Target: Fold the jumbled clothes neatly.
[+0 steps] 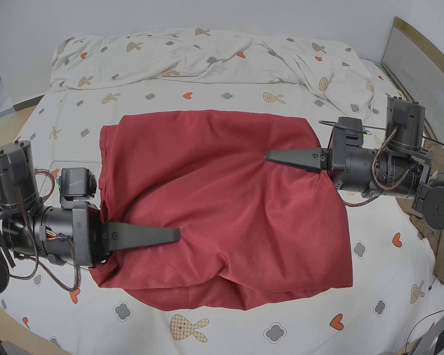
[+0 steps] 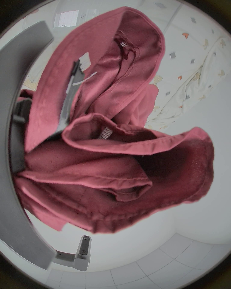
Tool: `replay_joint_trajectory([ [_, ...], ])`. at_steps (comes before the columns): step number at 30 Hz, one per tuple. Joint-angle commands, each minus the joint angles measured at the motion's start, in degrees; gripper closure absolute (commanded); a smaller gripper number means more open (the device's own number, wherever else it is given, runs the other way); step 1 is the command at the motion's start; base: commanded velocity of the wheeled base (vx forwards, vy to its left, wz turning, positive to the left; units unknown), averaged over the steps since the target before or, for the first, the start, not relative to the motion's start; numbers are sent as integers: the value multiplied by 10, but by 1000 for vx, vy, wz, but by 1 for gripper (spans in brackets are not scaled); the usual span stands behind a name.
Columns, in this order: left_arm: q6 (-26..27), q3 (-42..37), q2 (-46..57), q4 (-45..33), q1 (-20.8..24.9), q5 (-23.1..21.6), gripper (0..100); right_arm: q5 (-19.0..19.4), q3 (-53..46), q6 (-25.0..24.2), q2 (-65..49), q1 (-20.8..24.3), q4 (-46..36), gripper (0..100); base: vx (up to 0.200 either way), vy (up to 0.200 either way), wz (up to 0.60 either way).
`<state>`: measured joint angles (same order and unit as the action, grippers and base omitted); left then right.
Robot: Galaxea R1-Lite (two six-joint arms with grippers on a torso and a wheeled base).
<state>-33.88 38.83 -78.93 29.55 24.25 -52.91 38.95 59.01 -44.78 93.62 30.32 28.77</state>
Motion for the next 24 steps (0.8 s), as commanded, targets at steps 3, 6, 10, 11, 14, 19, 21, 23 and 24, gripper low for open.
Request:
replay_joint_trajectory([
  [3,-1,15,37,-49,-46,0,100,0,32,0,2,11,-6,100,0,0,0],
  [6,-1,10,41,-51,-71,0,100,0,37,-1,8,18,-6,100,0,0,0],
  [10,-1,-16,44,-51,-107,0,100,0,60,-1,39,21,-11,100,0,0,0],
  [11,-1,-19,47,-52,-112,0,100,0,62,-1,42,22,-12,100,0,0,0],
  [14,-1,-36,57,-51,-127,-2,100,0,69,-1,50,31,-13,100,0,0,0],
  [19,0,-50,68,-49,-124,-3,100,0,66,-2,53,55,-13,100,0,0,0],
  [21,-2,-50,68,-49,-124,-4,100,0,66,-2,58,67,-13,100,0,0,0],
  [23,-4,-50,69,-49,-124,-4,100,0,68,-2,59,71,-13,100,0,0,0],
  [24,-6,-53,73,-47,-124,-4,100,-2,71,-1,63,77,-13,100,0,0,0],
])
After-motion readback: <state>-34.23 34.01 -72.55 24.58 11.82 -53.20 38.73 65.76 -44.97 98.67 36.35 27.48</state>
